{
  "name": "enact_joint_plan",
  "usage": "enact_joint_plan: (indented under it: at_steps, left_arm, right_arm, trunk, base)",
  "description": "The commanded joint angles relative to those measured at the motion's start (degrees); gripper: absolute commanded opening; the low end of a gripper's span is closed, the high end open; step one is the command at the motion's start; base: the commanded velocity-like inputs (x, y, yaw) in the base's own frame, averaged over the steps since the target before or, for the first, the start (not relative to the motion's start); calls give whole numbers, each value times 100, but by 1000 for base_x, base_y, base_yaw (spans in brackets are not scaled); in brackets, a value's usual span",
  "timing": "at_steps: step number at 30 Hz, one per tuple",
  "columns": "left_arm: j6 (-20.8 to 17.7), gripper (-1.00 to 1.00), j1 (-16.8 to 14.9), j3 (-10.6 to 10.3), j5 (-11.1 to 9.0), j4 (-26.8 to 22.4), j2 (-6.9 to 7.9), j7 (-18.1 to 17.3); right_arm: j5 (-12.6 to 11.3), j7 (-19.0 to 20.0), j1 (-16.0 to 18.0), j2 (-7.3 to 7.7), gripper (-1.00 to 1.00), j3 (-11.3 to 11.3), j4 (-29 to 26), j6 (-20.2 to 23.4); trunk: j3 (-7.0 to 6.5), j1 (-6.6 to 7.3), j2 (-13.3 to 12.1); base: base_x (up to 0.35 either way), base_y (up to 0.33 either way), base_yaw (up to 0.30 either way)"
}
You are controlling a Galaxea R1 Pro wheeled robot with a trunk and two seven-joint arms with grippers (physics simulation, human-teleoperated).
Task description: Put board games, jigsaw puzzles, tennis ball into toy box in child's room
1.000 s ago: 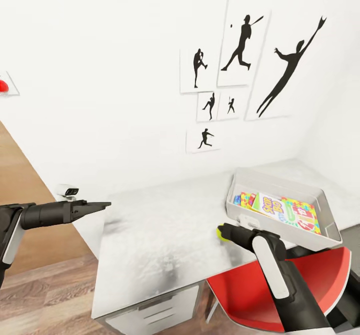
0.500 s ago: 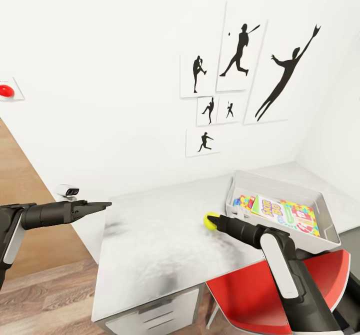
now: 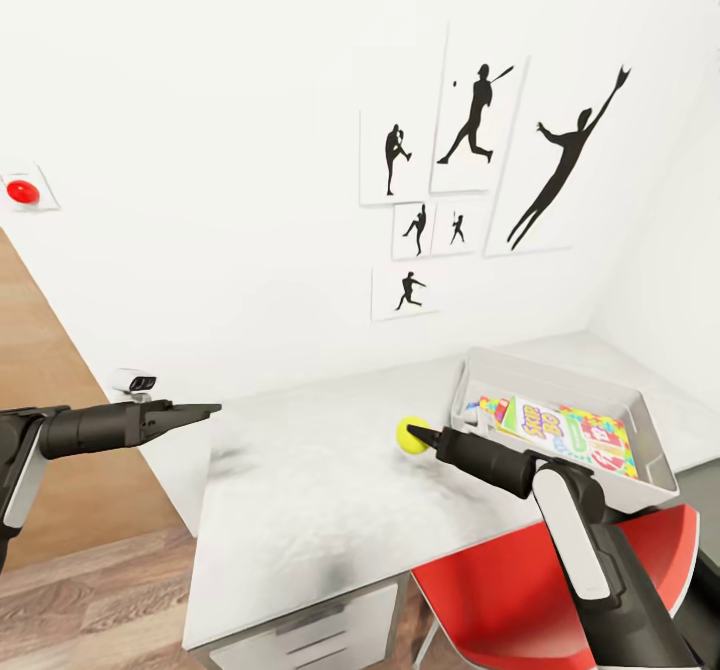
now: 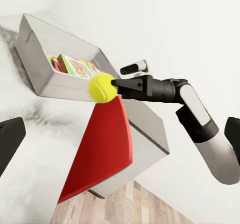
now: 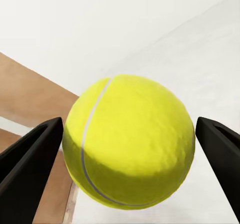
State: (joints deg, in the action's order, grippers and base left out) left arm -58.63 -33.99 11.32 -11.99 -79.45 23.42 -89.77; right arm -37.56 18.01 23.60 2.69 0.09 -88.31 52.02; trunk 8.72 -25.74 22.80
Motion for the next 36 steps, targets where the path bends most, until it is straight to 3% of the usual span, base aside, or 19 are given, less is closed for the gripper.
enact_joint_plan:
  at_steps: [1,36]
  left_arm:
    - [-61,100,-4,0,4,-1,3,-23]
    - [-61,100,-3,10,14,-1,4,-23]
  right_arm:
    - [29,82,5,3,-100,0,-2,14]
    - [23,211,-5,-4,-100,-36,-2,10]
  trunk:
    - [2,-4,12]
    - [-330,-4,12]
  base:
    - [0,0,0]
    - [0,-33,0]
